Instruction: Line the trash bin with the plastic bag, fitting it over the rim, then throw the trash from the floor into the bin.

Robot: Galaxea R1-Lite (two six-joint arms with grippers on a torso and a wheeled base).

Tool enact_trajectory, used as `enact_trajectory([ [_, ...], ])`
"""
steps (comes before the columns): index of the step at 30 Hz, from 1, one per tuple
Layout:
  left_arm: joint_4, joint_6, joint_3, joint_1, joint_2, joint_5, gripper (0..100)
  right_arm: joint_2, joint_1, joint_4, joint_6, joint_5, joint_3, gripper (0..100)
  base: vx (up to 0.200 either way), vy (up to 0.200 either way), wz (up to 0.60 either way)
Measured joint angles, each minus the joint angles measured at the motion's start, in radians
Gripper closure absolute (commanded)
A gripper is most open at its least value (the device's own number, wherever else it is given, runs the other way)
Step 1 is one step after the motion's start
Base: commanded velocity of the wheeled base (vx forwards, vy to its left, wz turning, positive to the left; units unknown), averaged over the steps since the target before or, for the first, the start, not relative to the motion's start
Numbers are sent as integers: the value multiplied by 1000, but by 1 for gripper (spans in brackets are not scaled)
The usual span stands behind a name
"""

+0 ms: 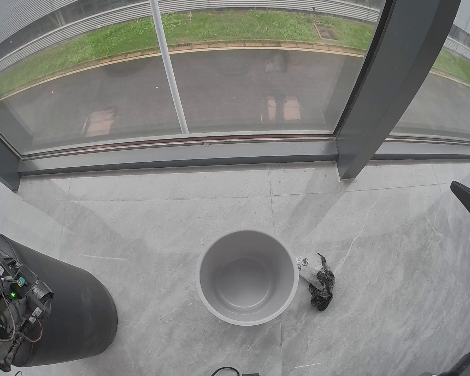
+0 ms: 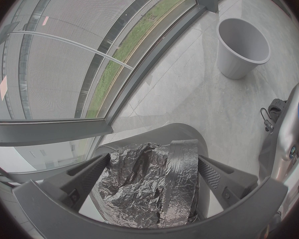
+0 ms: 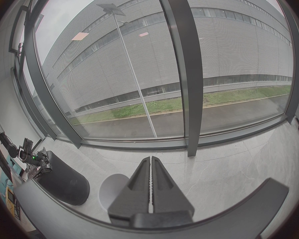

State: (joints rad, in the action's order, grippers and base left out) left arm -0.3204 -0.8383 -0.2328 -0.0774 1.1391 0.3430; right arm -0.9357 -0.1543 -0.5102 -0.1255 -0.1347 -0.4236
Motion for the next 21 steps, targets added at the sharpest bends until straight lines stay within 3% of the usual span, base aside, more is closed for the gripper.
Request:
enact_trajectory([
  [6,0,0,-2,-5,2,23,0,0,0,0,0,0,1,100,0,0,0],
  [7,0,0,-3,-5,2,24,100,0,0,0,0,0,1,100,0,0,0],
  [21,-1,52,-4,-14,0,3,100,3,0,0,0,0,5,100,0,0,0],
])
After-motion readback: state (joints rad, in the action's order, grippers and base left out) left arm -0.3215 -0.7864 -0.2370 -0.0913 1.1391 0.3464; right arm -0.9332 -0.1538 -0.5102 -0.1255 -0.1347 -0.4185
